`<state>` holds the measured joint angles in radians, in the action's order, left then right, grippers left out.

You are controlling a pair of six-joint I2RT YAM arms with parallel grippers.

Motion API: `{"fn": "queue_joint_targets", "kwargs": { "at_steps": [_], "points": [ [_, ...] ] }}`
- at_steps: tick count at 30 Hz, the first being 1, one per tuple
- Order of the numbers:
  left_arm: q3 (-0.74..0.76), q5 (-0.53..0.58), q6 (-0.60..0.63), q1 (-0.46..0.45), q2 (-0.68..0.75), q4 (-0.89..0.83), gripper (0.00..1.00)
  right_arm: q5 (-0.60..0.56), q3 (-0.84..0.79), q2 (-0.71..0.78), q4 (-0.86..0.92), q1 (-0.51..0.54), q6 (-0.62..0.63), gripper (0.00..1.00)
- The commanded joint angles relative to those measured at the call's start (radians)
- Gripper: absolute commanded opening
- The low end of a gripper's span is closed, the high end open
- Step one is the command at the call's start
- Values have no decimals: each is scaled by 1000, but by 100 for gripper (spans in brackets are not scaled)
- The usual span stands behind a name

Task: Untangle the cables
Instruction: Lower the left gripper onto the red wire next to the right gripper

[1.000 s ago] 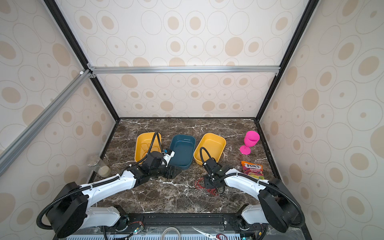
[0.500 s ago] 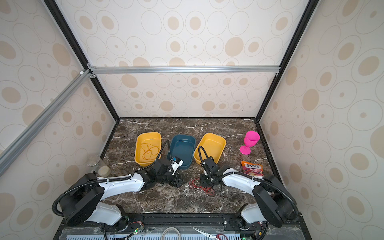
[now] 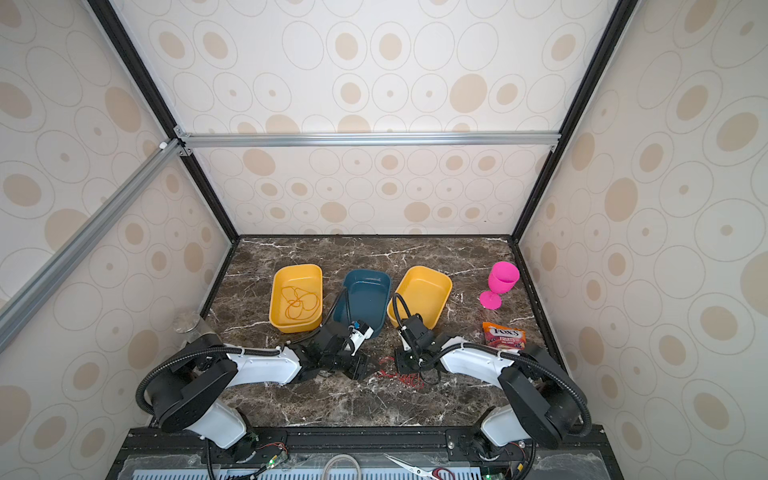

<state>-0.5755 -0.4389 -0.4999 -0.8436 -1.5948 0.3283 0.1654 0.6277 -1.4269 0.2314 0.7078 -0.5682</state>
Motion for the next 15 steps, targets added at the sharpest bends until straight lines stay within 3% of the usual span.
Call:
{"fn": "queue_joint_targets", "kwargs": {
  "at_steps": [1, 9, 15],
  "points": [
    [-4, 14, -2, -13, -31, 54, 51, 13, -14, -16, -12, 13, -7, 19],
    [-46, 85, 3, -17, -81, 35, 38, 17, -15, -21, -21, 16, -7, 19],
    [-63, 119, 16, -17, -87, -25, 12, 4, -21, -10, -18, 16, -10, 19]
  ]
}}
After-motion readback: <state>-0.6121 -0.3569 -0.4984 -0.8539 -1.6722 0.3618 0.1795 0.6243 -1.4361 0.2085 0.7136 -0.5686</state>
